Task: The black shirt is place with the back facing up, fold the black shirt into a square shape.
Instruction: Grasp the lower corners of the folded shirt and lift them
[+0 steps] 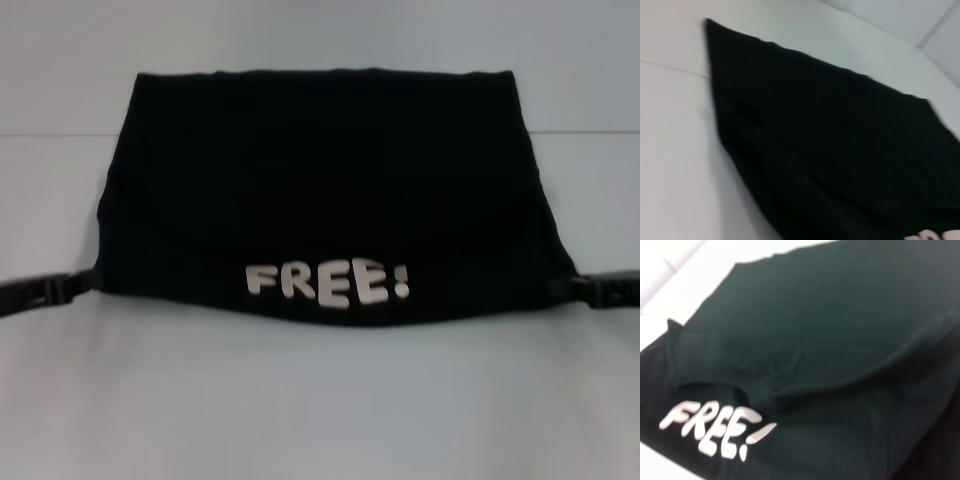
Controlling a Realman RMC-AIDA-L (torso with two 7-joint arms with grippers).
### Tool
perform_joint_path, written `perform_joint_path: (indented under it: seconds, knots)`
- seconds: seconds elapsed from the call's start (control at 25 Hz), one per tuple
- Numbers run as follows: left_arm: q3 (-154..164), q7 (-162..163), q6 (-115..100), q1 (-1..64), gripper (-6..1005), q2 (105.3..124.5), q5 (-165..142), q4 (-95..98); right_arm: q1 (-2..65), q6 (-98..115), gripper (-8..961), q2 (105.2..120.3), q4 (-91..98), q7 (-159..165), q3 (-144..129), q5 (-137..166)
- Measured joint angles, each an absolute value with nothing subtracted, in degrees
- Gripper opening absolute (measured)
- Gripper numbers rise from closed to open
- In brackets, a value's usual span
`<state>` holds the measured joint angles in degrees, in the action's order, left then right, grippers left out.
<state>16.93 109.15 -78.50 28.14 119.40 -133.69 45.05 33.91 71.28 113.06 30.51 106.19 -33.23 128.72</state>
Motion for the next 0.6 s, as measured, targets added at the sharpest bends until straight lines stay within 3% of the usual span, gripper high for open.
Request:
perform_joint_path:
  seconds: [0.4,0.6]
  knots:
    - [8.77,110.45,-105.09,19.58,0,119.4,-134.86,53.24,21.97,92.79,41,110.43,33.3,95.36,-25.45,129.01]
    - [5.52,108.17,-112.25,17.26,0,119.52,-139.35,54.0,16.38,99.74,41,110.25,33.31,88.41,-24.96,129.14]
